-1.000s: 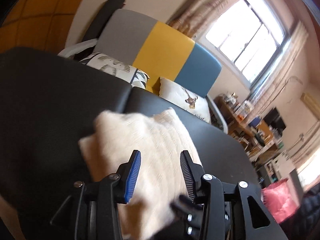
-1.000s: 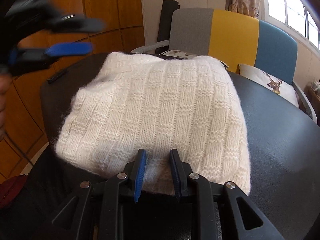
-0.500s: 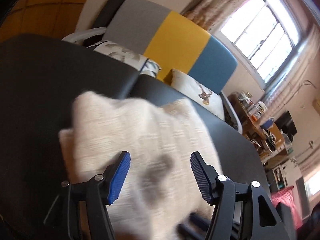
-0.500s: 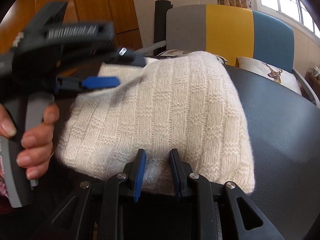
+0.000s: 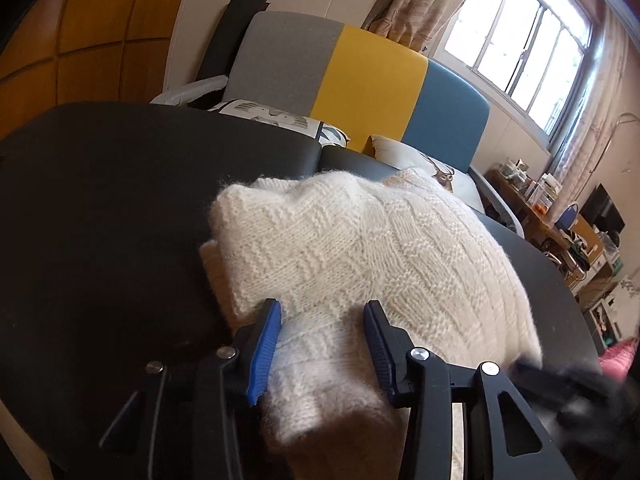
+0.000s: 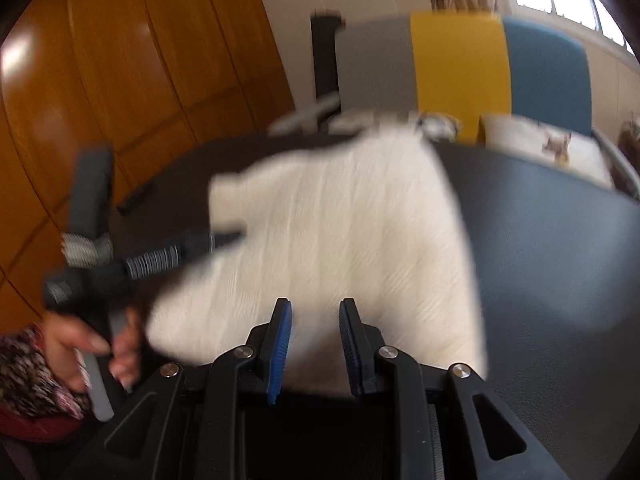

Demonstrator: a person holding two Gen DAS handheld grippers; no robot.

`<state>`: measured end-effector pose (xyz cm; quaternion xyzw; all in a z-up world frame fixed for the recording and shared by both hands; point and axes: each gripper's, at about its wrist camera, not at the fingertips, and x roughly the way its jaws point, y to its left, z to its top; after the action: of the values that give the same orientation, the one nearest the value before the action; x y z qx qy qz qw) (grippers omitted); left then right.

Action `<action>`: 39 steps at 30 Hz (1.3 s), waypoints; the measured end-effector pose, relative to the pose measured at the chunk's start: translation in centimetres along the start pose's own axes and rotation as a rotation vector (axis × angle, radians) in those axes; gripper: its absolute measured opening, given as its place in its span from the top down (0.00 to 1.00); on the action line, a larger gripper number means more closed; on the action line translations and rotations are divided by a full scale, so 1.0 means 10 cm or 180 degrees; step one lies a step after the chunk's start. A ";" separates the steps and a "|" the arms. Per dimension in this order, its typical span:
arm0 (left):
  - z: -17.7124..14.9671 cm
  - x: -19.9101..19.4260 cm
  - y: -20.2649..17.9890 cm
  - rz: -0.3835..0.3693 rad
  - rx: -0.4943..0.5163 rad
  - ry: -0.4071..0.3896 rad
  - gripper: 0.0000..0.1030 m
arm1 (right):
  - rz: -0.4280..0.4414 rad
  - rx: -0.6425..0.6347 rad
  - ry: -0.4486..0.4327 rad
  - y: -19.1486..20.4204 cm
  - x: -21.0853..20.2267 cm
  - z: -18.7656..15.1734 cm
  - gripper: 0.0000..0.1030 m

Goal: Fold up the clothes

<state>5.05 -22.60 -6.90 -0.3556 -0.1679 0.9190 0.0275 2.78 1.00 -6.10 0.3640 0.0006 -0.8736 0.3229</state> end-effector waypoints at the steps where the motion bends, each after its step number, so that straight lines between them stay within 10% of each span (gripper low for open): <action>1: -0.01 -0.01 0.02 -0.0019 -0.0002 -0.0005 0.56 | -0.0013 0.0018 -0.0063 -0.06 -0.03 0.14 0.76; 9: -0.06 -0.04 0.08 -0.0066 0.0055 -0.0033 0.55 | -0.0112 -0.0455 0.0270 -0.18 0.67 1.08 0.76; 23: -0.09 -0.02 0.19 -0.0130 0.0081 -0.0050 0.53 | -0.0280 -0.0280 0.0835 -0.17 1.67 1.08 0.77; 27: -0.09 -0.04 0.18 -0.0027 0.0115 -0.0020 0.50 | -0.0086 -0.0070 0.0490 -0.29 1.27 1.08 0.77; 29: -0.10 -0.07 0.20 0.0085 0.0089 0.0001 0.21 | -0.0012 -0.0084 0.0332 -0.34 0.93 0.99 0.77; 33: -0.15 -0.15 0.41 -0.0065 -0.0378 0.0087 0.20 | 0.0056 -0.0344 0.0276 -0.33 0.35 0.63 0.77; 39: -0.19 -0.27 0.25 0.0179 -0.0005 -0.0019 0.20 | 0.0104 -0.0692 0.0515 -0.22 0.11 -0.01 0.77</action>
<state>8.49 -24.84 -7.35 -0.3575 -0.1587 0.9203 0.0009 1.00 2.13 -7.37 0.3961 0.1153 -0.8308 0.3736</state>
